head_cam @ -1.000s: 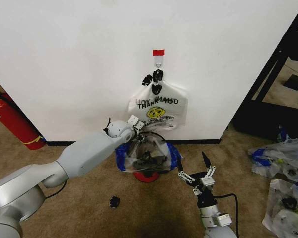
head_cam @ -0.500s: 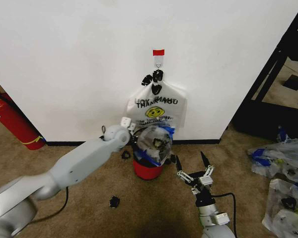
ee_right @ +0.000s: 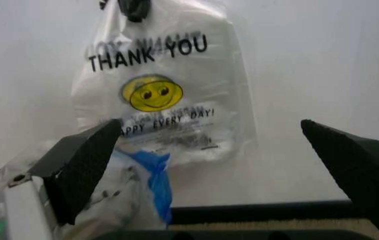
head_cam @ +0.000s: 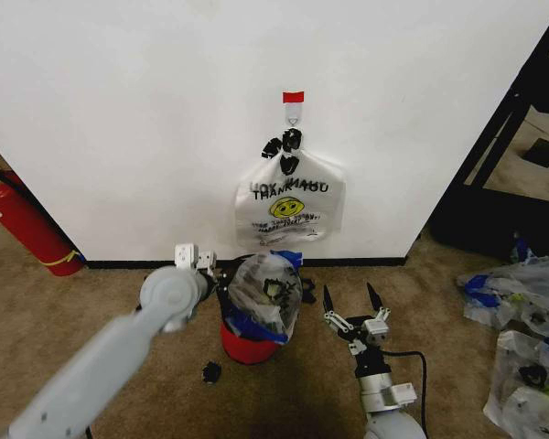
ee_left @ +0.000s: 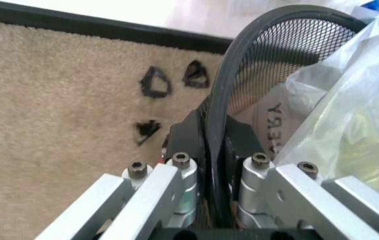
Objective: Pick up the garbage bag from the wall and place it over the trash bin.
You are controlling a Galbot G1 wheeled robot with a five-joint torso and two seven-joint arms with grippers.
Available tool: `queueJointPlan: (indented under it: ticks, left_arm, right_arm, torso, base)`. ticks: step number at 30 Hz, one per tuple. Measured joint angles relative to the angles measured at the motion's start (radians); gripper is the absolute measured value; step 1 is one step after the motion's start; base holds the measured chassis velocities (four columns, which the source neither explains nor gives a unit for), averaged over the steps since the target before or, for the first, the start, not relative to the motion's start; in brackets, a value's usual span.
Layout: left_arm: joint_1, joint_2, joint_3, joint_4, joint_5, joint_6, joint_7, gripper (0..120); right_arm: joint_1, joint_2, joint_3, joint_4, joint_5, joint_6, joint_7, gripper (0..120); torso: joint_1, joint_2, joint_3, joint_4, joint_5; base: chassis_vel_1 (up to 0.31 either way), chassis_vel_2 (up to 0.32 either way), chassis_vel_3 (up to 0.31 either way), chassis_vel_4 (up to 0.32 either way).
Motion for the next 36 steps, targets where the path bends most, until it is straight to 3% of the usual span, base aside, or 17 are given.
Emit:
queueJointPlan:
  ticks: [10, 20, 25, 30, 36]
  left_arm:
    - [0.119, -0.155, -0.035, 0.019, 0.143, -0.097, 0.039, 5]
    - [0.143, -0.181, -0.042, 0.042, 0.173, -0.075, 0.089, 5]
    - [0.193, -0.18, -0.035, 0.035, 0.271, -0.064, 0.15, 22]
    - [0.216, -0.166, -0.037, -0.001, 0.301, -0.064, 0.175, 39]
    - [0.227, -0.137, -0.039, -0.044, 0.341, -0.077, 0.188, 60]
  right_arm:
    - [-0.005, -0.043, -0.011, 0.067, 0.139, -0.131, 0.012, 100]
    - [-0.002, -0.077, -0.004, 0.069, 0.199, -0.169, -0.03, 100]
    - [0.013, -0.088, -0.002, 0.037, 0.165, -0.159, -0.037, 100]
    - [0.028, -0.104, 0.001, 0.001, 0.133, -0.143, -0.062, 100]
    - [0.027, -0.144, -0.003, -0.023, 0.176, -0.149, -0.19, 100]
  torso:
    - [0.0, 0.0, 0.0, 0.0004, 0.0003]
    - [0.0, 0.0, 0.0, 0.0001, 0.0003]
    - [0.0, 0.0, 0.0, 0.0003, 0.0003]
    - [0.0, 0.0, 0.0, 0.0003, 0.0003]
    - [0.0, 0.0, 0.0, -0.0002, 0.0004]
  base:
    - [0.0, 0.0, 0.0, 0.0]
    - [0.0, 0.0, 0.0, 0.0]
    - [0.0, 0.0, 0.0, 0.0]
    - [0.0, 0.0, 0.0, 0.0]
    - [0.0, 0.0, 0.0, 0.0]
